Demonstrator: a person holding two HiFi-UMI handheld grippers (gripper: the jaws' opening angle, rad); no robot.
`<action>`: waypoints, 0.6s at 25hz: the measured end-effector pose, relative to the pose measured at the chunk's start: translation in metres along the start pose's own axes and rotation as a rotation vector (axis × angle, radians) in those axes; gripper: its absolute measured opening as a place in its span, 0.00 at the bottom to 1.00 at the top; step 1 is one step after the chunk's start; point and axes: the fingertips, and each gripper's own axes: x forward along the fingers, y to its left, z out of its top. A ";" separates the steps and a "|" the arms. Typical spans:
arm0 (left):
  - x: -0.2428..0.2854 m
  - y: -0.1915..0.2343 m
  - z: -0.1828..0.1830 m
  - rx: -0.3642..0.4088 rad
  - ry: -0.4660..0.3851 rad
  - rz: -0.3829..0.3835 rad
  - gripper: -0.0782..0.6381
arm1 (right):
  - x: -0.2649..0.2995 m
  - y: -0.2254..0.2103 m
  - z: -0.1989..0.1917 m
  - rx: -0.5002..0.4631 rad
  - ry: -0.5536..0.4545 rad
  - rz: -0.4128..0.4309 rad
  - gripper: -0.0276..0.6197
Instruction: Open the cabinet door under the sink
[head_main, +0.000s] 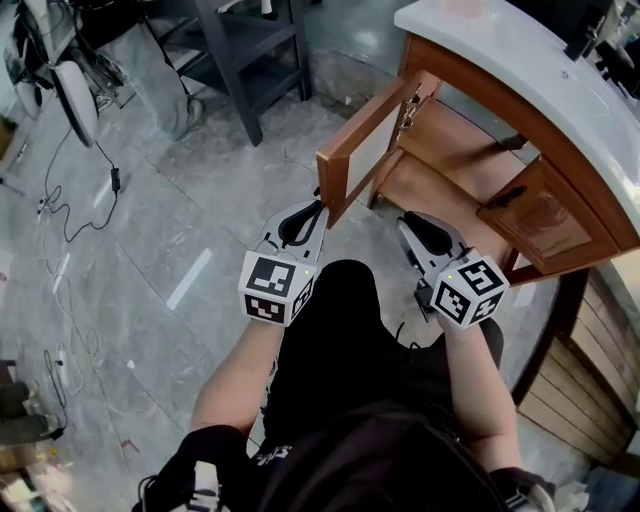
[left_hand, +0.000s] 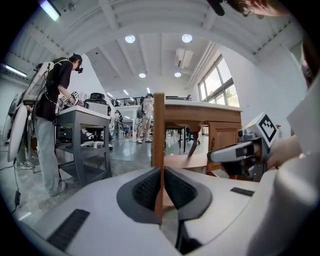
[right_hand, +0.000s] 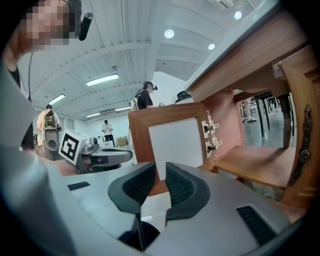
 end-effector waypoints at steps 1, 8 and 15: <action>-0.002 -0.008 0.007 0.000 -0.009 -0.021 0.16 | -0.004 -0.003 0.003 -0.005 -0.005 -0.012 0.17; 0.025 -0.102 0.054 0.006 -0.069 -0.288 0.16 | -0.058 -0.036 0.028 -0.029 -0.073 -0.150 0.15; 0.099 -0.192 0.079 0.033 -0.092 -0.504 0.16 | -0.152 -0.093 0.016 0.024 -0.119 -0.353 0.14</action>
